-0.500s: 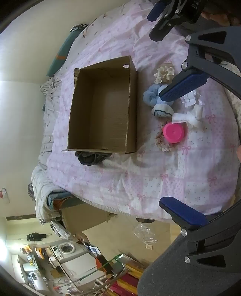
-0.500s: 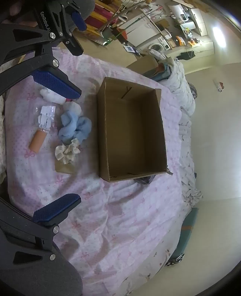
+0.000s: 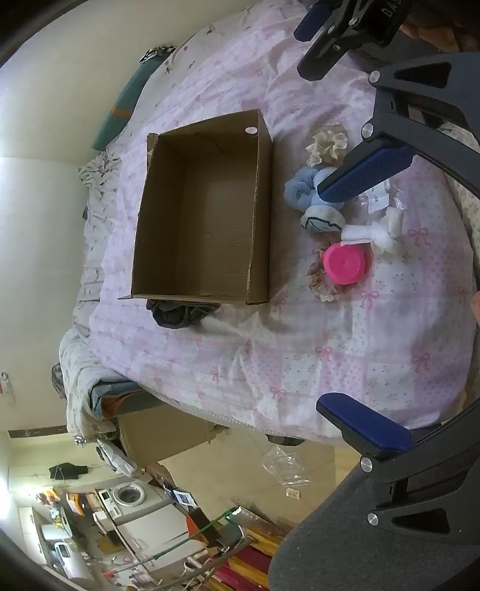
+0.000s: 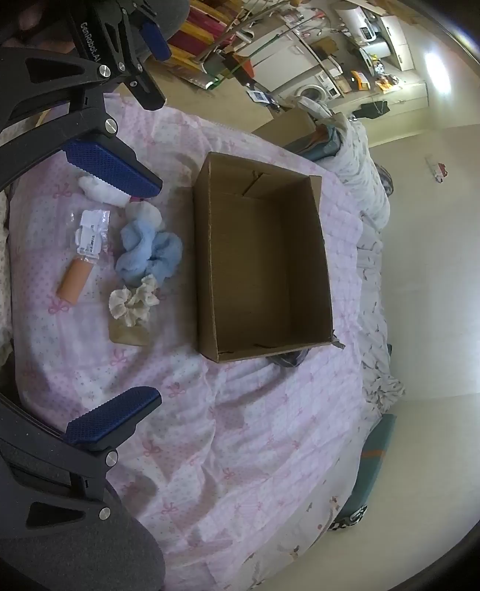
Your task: Organize soft objects
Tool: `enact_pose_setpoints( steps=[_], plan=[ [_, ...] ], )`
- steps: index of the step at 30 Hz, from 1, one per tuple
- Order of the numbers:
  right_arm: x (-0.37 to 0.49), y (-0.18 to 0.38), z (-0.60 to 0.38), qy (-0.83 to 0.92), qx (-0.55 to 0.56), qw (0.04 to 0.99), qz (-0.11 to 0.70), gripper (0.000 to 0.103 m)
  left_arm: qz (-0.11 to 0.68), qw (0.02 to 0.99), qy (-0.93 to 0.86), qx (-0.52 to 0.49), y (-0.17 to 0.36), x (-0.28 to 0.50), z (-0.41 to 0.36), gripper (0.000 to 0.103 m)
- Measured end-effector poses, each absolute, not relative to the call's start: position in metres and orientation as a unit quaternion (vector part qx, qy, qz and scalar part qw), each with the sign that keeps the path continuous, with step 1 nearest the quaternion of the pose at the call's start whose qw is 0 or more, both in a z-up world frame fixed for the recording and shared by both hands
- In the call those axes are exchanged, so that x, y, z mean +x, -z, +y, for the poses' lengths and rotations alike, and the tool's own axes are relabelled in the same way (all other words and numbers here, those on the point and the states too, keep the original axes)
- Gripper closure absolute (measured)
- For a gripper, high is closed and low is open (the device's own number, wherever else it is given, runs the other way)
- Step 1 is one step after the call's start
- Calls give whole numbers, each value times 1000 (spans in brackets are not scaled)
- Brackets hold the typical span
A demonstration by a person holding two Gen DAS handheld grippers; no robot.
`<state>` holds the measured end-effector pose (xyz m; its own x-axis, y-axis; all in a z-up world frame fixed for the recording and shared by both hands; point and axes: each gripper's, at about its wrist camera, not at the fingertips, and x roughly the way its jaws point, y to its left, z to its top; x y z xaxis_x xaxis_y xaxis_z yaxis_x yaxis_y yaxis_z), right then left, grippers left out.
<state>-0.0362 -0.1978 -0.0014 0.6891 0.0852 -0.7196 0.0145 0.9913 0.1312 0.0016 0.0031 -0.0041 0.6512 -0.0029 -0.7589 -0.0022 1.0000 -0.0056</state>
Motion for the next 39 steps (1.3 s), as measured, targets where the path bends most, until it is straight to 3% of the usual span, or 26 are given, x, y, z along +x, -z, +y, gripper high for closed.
enact_pose_setpoints(
  steps=[39],
  plan=[
    [-34,3,-196,-21,69,916,394,0,420,908,-1,-2,3,2,3,0]
  ],
)
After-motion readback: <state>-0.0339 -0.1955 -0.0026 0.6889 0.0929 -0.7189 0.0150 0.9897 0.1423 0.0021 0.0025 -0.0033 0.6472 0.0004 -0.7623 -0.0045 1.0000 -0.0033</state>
